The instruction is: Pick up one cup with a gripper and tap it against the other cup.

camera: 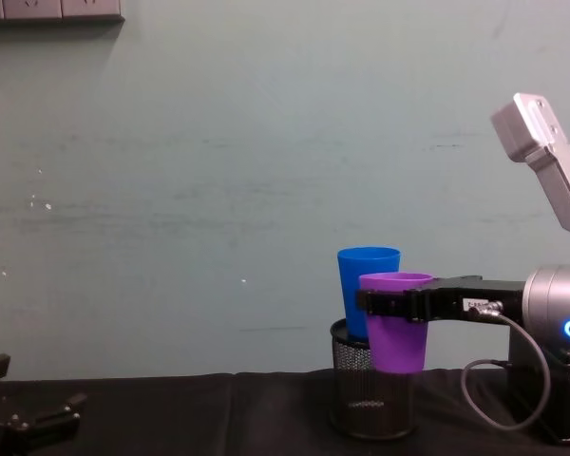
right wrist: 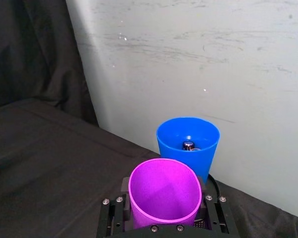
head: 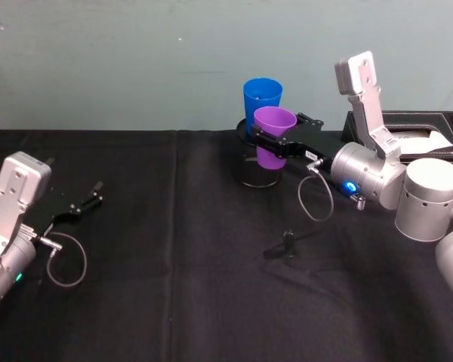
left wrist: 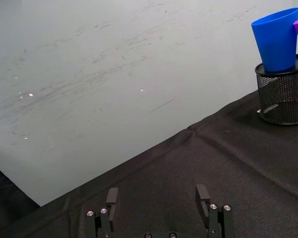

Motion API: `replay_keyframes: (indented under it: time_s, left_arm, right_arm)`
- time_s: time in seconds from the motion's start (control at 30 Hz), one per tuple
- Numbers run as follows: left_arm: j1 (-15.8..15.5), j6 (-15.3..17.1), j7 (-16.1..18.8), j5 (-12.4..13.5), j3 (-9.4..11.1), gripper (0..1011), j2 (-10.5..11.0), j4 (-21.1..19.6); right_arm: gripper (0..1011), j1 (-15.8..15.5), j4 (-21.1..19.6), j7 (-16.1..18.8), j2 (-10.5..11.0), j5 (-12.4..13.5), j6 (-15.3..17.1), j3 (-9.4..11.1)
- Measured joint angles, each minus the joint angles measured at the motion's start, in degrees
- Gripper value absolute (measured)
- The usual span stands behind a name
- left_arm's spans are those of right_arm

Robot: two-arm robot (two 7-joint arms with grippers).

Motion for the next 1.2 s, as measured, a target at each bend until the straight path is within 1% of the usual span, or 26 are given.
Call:
replay_keyframes:
  time_s: [0.13, 0.23, 1.2]
  left_arm:
    - [0.0, 0.0, 0.0, 0.0, 0.0, 1000, 0.0, 0.0]
    - [0.0, 0.0, 0.0, 0.0, 0.0, 1000, 0.0, 0.0]
    - [0.0, 0.0, 0.0, 0.0, 0.0, 1000, 0.0, 0.0]
  right_arm:
    - [733, 1.0, 1.7, 0.4, -0.4, 0.4, -0.2, 0.1]
    - [733, 1.2, 2.1, 0.6, -0.5, 0.5, -0.3, 0.1]
    - [733, 1.1, 2.0, 0.7, -0.4, 0.6, -0.5, 0.2]
